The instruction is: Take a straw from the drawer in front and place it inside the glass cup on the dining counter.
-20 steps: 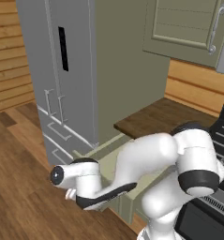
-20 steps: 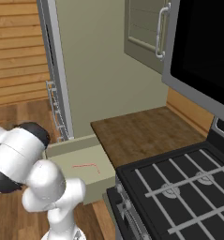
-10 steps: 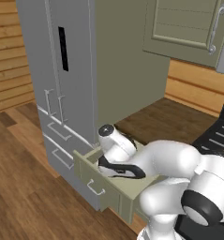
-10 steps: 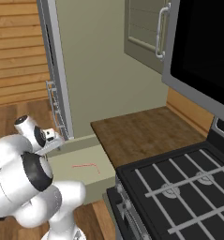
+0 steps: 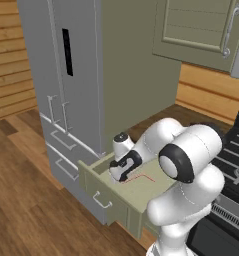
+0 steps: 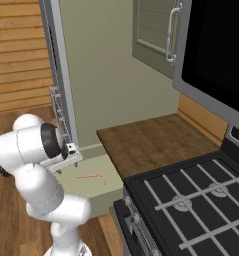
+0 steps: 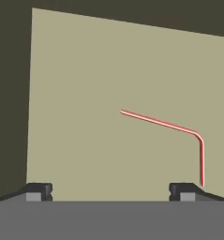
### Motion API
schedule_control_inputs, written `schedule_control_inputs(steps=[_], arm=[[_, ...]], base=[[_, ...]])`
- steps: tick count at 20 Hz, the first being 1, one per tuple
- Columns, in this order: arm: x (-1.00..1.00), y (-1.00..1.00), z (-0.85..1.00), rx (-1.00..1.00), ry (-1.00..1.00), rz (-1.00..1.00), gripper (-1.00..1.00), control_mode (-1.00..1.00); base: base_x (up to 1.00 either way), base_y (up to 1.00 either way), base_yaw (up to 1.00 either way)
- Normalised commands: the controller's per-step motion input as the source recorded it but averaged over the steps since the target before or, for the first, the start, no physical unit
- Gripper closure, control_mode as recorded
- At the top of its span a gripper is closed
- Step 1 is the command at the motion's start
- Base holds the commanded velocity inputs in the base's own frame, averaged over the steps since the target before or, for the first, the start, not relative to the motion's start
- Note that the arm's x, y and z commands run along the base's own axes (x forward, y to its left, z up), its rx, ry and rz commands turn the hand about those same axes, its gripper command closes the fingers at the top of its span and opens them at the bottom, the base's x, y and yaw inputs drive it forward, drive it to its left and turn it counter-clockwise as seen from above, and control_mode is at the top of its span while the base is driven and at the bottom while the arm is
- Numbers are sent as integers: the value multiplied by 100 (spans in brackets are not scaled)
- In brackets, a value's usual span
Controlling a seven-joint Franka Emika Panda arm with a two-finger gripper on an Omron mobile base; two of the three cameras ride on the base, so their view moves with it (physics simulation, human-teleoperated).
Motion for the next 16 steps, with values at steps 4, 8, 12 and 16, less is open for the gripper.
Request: schedule_control_inputs(steps=[4,8,12,16], arm=[[14,0,-40,0,2,0,-100,-100],[-3,9,-39,0,0,0,-100,-100],[-2,12,-38,1,0,0,-100,-100],[-1,18,-35,5,0,0,-100,-100]], base=[[0,0,0],[0,0,0],[0,0,0],[0,0,0]])
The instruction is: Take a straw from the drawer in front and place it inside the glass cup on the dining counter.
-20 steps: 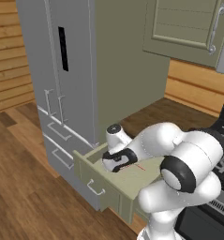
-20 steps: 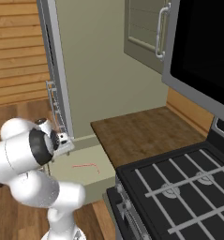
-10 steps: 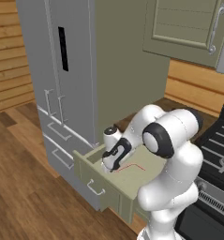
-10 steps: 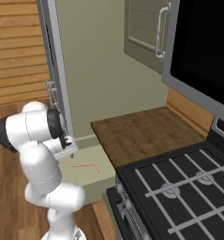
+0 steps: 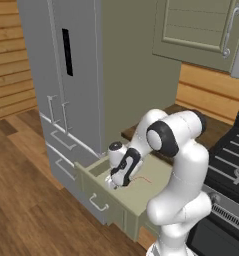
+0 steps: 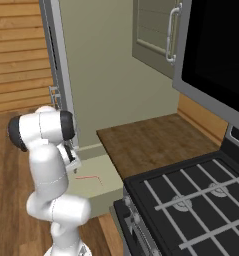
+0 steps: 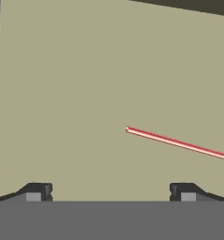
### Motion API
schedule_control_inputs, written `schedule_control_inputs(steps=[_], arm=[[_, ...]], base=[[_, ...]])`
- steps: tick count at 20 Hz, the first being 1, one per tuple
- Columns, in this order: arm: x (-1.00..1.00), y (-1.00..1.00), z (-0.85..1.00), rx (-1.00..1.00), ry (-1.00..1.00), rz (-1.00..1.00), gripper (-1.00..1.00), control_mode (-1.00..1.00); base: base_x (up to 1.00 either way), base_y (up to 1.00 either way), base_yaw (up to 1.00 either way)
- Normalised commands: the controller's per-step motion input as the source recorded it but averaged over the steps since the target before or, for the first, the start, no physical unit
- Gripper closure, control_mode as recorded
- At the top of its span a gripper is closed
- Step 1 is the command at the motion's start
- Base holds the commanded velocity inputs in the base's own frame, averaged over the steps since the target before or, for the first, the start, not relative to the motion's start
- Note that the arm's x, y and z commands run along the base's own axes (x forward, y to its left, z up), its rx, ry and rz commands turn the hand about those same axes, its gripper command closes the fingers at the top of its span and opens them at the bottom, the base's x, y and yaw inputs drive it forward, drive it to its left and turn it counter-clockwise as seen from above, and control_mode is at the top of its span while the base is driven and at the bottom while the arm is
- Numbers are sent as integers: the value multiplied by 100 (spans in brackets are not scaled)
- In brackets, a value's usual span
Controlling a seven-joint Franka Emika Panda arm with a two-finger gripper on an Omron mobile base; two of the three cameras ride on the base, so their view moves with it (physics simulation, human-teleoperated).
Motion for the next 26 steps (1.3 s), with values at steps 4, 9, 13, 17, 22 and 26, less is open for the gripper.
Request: schedule_control_inputs(steps=[4,9,13,17,22,26], arm=[[-34,62,-11,8,0,5,-100,-100],[-66,96,3,7,0,5,-100,-100],[-41,32,33,3,0,0,-100,-100],[-1,-52,55,0,0,-5,-100,-100],[28,-74,41,0,0,-3,-100,-100],[35,-61,4,0,4,0,-100,-100]], base=[[0,0,0],[0,0,0],[0,0,0],[0,0,0],[0,0,0],[0,0,0]])
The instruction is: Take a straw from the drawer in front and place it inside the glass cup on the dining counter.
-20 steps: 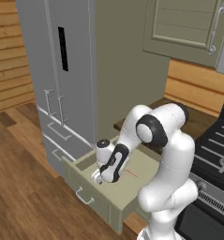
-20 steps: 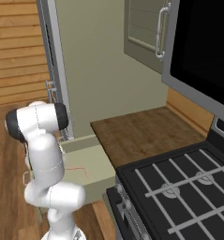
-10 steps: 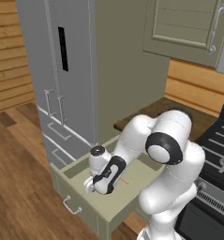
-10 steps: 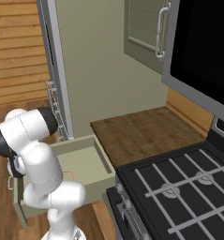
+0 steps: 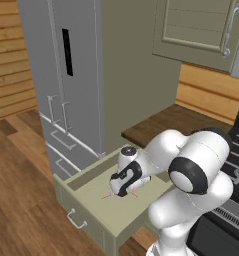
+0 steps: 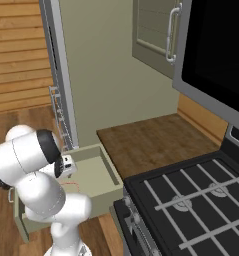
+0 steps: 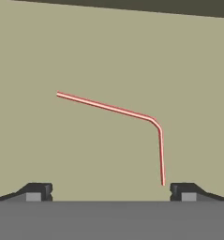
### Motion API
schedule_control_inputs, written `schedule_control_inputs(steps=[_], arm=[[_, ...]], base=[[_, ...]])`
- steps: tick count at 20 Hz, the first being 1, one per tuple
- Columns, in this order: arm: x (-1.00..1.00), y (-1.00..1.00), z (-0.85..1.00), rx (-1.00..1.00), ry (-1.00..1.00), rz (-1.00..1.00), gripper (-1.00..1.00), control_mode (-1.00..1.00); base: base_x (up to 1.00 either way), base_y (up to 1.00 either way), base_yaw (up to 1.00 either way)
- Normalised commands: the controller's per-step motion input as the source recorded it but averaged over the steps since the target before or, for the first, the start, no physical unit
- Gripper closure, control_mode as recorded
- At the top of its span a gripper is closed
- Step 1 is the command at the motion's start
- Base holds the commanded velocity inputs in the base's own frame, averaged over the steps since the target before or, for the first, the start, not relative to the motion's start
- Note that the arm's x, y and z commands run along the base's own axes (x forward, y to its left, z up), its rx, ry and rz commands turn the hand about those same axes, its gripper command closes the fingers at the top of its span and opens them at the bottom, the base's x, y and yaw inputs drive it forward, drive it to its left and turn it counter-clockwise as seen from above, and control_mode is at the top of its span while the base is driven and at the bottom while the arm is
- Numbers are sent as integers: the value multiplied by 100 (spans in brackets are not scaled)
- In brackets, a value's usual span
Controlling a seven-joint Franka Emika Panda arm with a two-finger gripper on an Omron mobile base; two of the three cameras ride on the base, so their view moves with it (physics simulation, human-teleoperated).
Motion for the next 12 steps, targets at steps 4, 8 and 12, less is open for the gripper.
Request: schedule_control_inputs(steps=[4,8,12], arm=[[31,-38,0,0,4,0,-100,-100],[30,-20,-3,0,4,2,-100,-100],[37,-13,-7,0,7,4,-100,-100]], base=[[0,0,0],[0,0,0],[0,0,0]])
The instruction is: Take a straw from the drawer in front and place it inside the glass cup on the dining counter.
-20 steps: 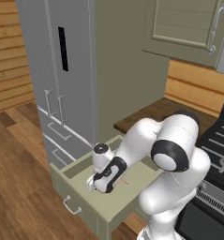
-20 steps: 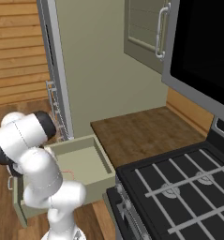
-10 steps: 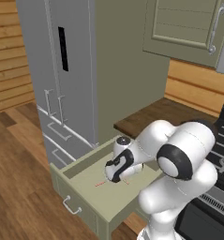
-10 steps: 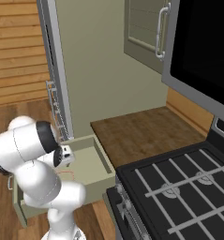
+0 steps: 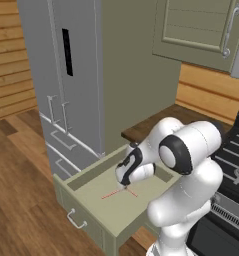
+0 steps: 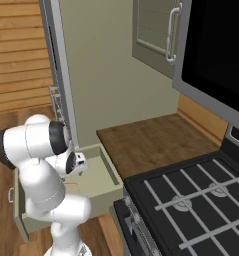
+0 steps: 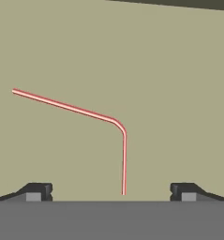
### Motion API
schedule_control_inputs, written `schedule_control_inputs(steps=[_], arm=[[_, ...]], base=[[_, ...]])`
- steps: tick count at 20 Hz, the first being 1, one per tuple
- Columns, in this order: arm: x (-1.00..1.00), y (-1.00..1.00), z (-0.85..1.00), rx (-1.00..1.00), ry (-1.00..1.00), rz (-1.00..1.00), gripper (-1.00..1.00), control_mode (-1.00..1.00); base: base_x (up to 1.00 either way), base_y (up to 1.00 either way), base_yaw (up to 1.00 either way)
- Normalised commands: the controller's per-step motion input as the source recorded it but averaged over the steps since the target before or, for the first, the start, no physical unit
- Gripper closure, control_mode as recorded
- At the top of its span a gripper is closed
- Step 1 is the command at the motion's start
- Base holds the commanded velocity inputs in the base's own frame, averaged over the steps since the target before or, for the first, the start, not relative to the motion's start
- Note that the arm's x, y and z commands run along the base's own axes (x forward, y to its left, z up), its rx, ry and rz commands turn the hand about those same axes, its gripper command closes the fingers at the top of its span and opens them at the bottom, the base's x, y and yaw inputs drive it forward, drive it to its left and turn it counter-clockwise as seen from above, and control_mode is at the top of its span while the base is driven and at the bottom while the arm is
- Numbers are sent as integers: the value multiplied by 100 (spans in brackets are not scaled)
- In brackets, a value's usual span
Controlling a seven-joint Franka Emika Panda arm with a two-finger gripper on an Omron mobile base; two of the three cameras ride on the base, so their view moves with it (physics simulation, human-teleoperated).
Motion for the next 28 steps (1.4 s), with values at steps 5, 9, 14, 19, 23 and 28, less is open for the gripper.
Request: schedule_control_inputs(steps=[5,9,14,19,23,28], arm=[[4,-1,-28,0,5,7,-100,-100],[0,0,-42,0,1,8,-100,-100],[7,0,-31,0,0,7,-100,-100],[23,0,-22,0,0,5,-100,-100],[33,0,-23,0,0,4,-100,-100],[29,0,-38,0,1,4,-100,-100]], base=[[0,0,0],[0,0,0],[0,0,0],[0,0,0],[0,0,0],[0,0,0]])
